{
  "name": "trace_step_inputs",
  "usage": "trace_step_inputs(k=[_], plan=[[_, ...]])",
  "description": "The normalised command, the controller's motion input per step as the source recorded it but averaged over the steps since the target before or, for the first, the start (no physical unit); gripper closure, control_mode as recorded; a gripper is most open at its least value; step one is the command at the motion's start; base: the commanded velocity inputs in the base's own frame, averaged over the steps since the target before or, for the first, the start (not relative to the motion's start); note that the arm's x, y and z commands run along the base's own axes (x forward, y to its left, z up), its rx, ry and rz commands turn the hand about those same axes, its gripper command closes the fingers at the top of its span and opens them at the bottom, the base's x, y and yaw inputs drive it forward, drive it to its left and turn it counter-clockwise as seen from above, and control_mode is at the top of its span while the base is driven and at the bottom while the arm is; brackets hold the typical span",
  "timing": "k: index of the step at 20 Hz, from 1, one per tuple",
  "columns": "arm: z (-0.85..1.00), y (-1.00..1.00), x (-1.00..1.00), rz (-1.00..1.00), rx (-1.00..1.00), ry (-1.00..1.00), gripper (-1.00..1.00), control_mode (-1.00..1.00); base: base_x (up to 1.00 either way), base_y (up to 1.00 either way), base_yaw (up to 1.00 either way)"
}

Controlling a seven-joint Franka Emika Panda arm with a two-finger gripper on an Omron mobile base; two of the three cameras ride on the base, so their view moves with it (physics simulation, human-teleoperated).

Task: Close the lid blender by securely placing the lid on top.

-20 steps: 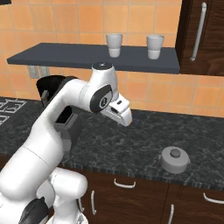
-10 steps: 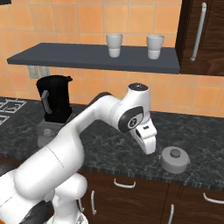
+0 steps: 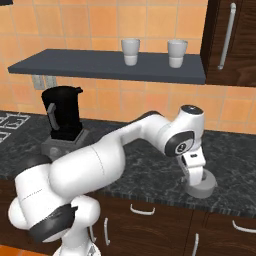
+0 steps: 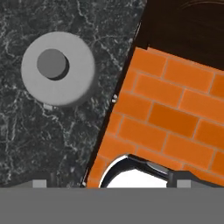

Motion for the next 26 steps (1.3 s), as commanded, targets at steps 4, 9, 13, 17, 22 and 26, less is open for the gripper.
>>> trace_step_inputs(k=[4, 9, 13, 17, 22, 26], plan=[[-0.42, -0.24, 0.34, -0.01, 0.00, 0.06, -1.00, -1.00, 0.00, 0.00, 0.00], [-0.33, 0.00, 0.51, -0.01, 0.00, 0.10, -1.00, -1.00, 0.00, 0.00, 0.00], [-0.13, -0.09, 0.36, 0.00, 0.01, 0.03, -1.00, -1.00, 0.00, 0.00, 0.00], [-0.17, -0.27, 0.31, 0.00, 0.05, 0.00, -1.00, -1.00, 0.00, 0.00, 0.00], [-0.30, -0.24, 0.26, 0.00, 0.04, 0.00, -1.00, -1.00, 0.00, 0.00, 0.00], [-0.20, -0.23, 0.27, 0.00, 0.02, -0.01, -1.00, -1.00, 0.00, 0.00, 0.00]])
